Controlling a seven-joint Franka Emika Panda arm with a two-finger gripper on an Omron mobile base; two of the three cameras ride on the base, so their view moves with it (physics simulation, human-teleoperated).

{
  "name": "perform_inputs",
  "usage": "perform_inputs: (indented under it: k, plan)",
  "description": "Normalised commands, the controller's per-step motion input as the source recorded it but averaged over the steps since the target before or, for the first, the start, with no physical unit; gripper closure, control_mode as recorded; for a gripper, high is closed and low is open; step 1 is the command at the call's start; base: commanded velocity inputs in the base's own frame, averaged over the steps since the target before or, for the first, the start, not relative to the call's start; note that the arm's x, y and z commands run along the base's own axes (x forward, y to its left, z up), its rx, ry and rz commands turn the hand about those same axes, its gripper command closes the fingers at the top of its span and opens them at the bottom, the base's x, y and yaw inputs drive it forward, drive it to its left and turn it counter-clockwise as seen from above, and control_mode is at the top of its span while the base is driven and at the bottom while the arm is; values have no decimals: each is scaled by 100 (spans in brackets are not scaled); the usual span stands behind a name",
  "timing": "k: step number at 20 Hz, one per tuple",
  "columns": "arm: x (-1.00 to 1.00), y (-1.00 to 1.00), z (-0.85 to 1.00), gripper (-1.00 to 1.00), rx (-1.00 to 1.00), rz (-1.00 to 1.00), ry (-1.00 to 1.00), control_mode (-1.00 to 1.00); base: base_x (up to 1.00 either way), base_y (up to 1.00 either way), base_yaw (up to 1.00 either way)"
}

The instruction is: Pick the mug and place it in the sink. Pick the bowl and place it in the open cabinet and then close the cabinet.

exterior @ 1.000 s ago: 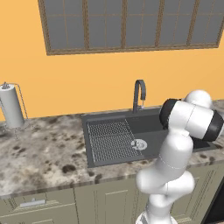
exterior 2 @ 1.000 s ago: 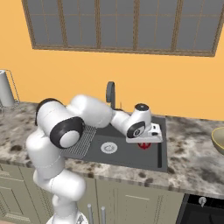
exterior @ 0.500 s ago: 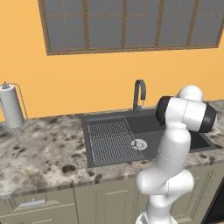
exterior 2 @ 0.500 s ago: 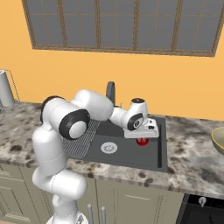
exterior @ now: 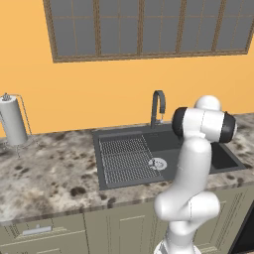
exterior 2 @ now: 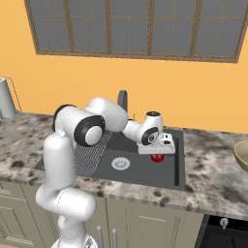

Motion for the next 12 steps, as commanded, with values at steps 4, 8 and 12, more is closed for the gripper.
perform_inputs:
  k: [4, 8, 12]
  plan:
    - [14, 0, -26, 100, 0, 0, 1, -100, 0, 0, 0]
    - [6, 0, -25, 100, 0, 0, 1, -100, 0, 0, 0]
    - [8, 0, -28, 100, 0, 0, 1, -100, 0, 0, 0]
